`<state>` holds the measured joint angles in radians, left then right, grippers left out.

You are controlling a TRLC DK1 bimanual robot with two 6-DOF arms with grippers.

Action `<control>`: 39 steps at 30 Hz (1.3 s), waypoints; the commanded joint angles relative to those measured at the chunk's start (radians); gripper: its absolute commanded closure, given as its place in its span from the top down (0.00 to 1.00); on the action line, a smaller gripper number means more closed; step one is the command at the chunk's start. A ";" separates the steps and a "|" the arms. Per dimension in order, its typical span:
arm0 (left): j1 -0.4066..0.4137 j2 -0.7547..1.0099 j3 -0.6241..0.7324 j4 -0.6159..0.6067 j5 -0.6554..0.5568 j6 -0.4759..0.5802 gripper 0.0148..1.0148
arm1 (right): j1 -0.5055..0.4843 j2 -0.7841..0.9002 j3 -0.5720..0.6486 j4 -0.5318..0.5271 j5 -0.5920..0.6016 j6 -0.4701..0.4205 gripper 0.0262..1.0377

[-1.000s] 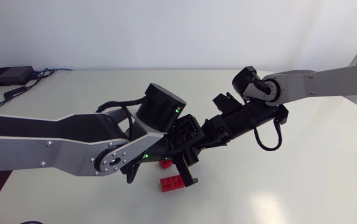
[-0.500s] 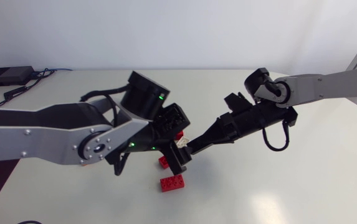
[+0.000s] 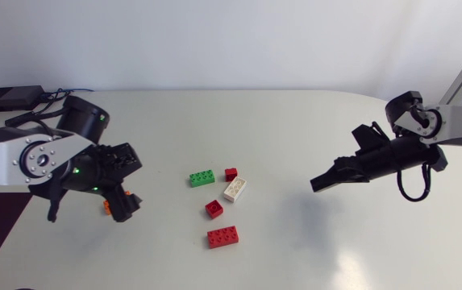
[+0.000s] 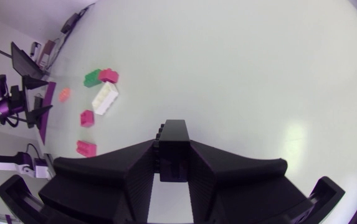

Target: Sort duplo bricks by size, large to the right and small to the left

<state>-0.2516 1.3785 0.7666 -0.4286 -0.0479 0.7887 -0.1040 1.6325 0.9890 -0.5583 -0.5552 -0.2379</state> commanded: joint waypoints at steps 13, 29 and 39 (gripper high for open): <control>0.232 0.191 -0.059 -0.007 -0.089 0.233 0.96 | 0.032 -0.049 -0.102 0.080 0.391 -0.109 0.19; 0.195 0.378 0.083 0.031 -0.055 0.222 0.95 | 0.027 0.009 -0.053 -0.029 0.239 -0.112 0.24; 0.184 0.475 0.123 0.030 -0.040 0.219 0.67 | 0.027 -0.039 -0.066 -0.045 0.244 -0.110 0.79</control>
<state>-0.0616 1.7725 0.9249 -0.3943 -0.0990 0.9867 -0.0738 1.6196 0.9230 -0.5777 -0.3080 -0.3313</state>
